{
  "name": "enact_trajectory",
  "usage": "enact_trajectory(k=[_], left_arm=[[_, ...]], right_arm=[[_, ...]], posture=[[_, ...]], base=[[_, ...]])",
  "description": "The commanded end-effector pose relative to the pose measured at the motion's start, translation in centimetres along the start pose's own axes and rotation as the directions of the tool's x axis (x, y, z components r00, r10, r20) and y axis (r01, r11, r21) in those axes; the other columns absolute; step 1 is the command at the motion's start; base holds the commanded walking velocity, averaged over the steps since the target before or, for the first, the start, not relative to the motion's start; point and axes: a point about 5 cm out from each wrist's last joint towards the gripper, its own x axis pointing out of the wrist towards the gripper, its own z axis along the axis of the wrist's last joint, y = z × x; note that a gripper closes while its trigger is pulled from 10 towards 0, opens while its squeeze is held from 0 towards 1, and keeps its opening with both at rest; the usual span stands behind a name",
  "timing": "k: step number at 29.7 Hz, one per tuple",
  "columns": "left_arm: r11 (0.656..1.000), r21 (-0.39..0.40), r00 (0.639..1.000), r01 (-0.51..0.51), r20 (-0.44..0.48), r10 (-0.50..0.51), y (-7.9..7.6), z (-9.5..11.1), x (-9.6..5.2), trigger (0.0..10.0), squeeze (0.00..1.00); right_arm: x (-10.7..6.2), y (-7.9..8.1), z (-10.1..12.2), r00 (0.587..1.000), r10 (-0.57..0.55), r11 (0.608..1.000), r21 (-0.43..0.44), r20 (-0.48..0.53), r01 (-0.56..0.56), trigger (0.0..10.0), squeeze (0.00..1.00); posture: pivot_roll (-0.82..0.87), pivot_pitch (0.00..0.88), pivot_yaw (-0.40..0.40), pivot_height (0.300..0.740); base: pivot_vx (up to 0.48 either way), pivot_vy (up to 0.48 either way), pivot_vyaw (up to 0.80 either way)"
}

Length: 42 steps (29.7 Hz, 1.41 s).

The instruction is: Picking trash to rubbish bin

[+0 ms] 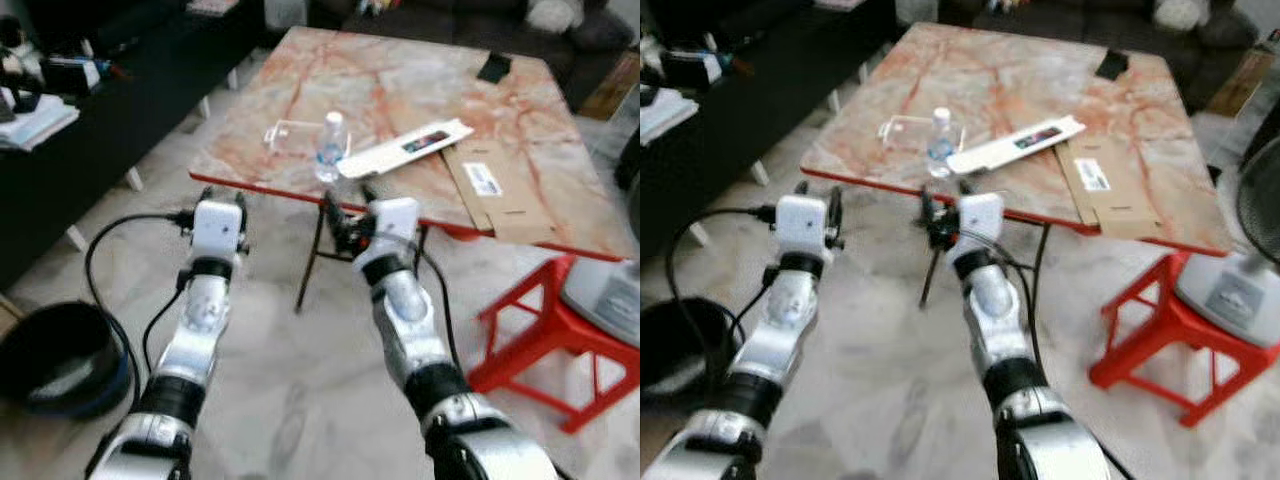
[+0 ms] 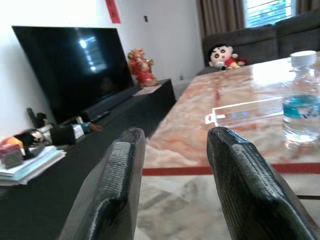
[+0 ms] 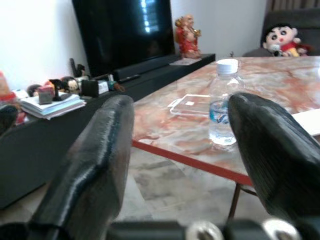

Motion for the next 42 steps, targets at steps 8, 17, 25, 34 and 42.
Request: enact_trajectory(k=[8,17,25,34,42], left_arm=[[0.999,-0.032,0.999,0.028,0.017,-0.028,-1.3,0.7,-0.2,10.0,0.0],[0.999,-0.032,0.999,0.029,0.029,-0.028,-1.3,1.2,-0.1,10.0,0.0],[0.999,-0.031,0.999,0.031,0.039,-0.029,-1.4,1.5,0.0,10.0,0.0],[0.999,-0.025,0.998,0.032,0.048,-0.031,-1.3,1.7,-0.1,10.0,0.0],[0.999,-0.023,0.998,0.032,0.055,-0.031,-1.3,2.0,0.0,10.0,0.0]], right_arm=[[-0.1,-0.4,0.2,0.999,-0.026,1.0,0.013,0.018,0.026,10.0,0.0],[-0.1,-0.1,0.3,1.0,-0.018,1.0,-0.003,0.022,0.018,10.0,0.0],[-0.2,0.3,0.3,1.0,0.019,0.999,-0.031,0.025,-0.018,10.0,0.0],[-0.3,0.3,0.2,1.0,0.01,1.0,-0.016,0.026,-0.01,10.0,0.0],[-0.3,0.3,0.3,1.0,0.009,1.0,-0.001,0.025,-0.009,10.0,0.0]], posture=[[0.12,0.131,-0.022,0.74],[0.12,0.137,-0.017,0.74],[0.12,0.143,-0.021,0.74],[0.12,0.143,-0.018,0.74],[0.13,0.145,-0.02,0.74]], base=[[0.29,0.0,-0.1],[0.29,0.0,0.0],[0.293,0.0,0.47],[0.296,0.0,0.0],[0.297,0.0,0.18]])
